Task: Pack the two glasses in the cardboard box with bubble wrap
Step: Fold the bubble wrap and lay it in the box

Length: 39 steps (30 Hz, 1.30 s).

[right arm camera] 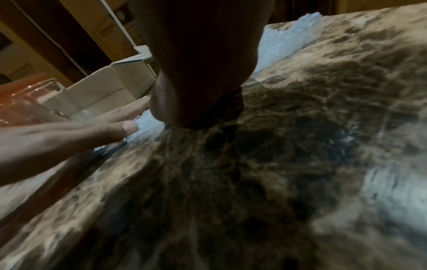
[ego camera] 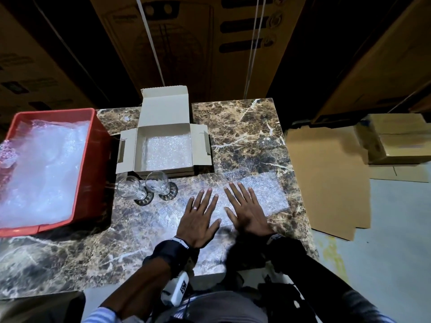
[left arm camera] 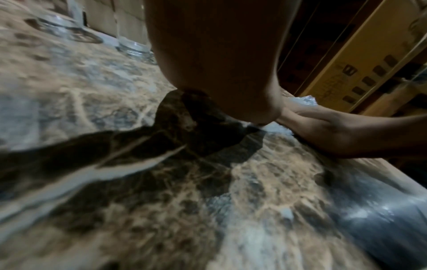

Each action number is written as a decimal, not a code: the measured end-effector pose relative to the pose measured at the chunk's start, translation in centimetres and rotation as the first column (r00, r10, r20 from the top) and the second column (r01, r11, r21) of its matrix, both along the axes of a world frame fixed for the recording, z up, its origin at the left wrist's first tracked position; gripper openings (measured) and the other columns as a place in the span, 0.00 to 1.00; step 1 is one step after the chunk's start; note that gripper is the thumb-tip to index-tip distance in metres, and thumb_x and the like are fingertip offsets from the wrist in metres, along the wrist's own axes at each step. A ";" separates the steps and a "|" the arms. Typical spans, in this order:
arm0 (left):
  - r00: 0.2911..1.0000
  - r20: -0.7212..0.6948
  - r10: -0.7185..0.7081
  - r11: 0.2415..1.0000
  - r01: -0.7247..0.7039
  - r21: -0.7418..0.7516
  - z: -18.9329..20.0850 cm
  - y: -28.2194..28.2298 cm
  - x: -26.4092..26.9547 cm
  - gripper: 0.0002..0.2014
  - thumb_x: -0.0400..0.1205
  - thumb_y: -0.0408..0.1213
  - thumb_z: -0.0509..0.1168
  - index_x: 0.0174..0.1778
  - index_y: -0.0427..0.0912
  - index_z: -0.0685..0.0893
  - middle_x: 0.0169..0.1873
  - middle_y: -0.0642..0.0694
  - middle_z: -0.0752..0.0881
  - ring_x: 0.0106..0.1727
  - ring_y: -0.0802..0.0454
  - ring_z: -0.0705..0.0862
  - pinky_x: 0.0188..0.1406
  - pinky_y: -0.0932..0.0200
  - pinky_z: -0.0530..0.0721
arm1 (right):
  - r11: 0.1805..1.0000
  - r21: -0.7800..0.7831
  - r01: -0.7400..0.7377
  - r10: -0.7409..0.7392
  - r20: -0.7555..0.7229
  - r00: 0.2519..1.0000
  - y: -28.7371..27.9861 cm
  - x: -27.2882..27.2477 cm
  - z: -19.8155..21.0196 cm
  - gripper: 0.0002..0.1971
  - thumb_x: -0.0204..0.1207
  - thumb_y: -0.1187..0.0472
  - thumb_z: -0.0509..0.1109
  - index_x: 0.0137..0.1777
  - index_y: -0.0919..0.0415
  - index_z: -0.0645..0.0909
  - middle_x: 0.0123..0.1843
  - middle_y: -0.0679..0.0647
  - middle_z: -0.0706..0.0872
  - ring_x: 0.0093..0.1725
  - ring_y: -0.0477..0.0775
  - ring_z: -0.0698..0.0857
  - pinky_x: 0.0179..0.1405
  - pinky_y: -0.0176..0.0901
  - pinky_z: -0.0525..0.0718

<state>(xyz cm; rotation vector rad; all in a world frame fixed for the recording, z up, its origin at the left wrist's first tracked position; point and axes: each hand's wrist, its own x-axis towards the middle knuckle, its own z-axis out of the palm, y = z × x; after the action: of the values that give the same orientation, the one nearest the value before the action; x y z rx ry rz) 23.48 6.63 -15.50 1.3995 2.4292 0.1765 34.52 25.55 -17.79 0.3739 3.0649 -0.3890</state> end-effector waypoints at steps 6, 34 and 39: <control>0.997 -0.039 0.071 0.997 -0.072 -0.029 -0.2 -2.3 -0.9 0.43 0.86 0.74 0.46 0.92 0.54 0.43 0.91 0.49 0.40 0.91 0.47 0.39 0.88 0.36 0.41 | 0.998 0.045 0.044 -0.049 0.105 0.993 2.5 1.3 0.8 0.38 0.87 0.28 0.41 0.91 0.44 0.38 0.92 0.50 0.37 0.91 0.53 0.36 0.89 0.61 0.41; 0.990 0.084 0.112 0.982 -0.123 0.142 2.5 -1.4 0.6 0.43 0.85 0.66 0.57 0.92 0.52 0.49 0.91 0.53 0.40 0.90 0.52 0.34 0.88 0.39 0.36 | 0.616 -0.415 0.670 -0.659 0.194 0.726 6.5 4.0 5.5 0.44 0.78 0.60 0.77 0.87 0.51 0.55 0.69 0.64 0.79 0.51 0.59 0.86 0.46 0.58 0.92; 0.987 0.112 0.112 0.978 -0.130 0.164 2.5 -1.9 0.6 0.41 0.85 0.64 0.57 0.92 0.53 0.51 0.91 0.53 0.43 0.91 0.53 0.38 0.89 0.40 0.41 | 0.402 -0.599 0.693 -0.717 0.265 0.645 6.9 4.2 7.7 0.29 0.77 0.72 0.74 0.77 0.59 0.74 0.51 0.55 0.85 0.31 0.48 0.83 0.16 0.30 0.77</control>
<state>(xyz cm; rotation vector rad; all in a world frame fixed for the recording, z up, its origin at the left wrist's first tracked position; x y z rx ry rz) 24.05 4.73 -13.03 1.2760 2.4635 0.4844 38.69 32.46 -10.09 1.6109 2.3173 -1.4482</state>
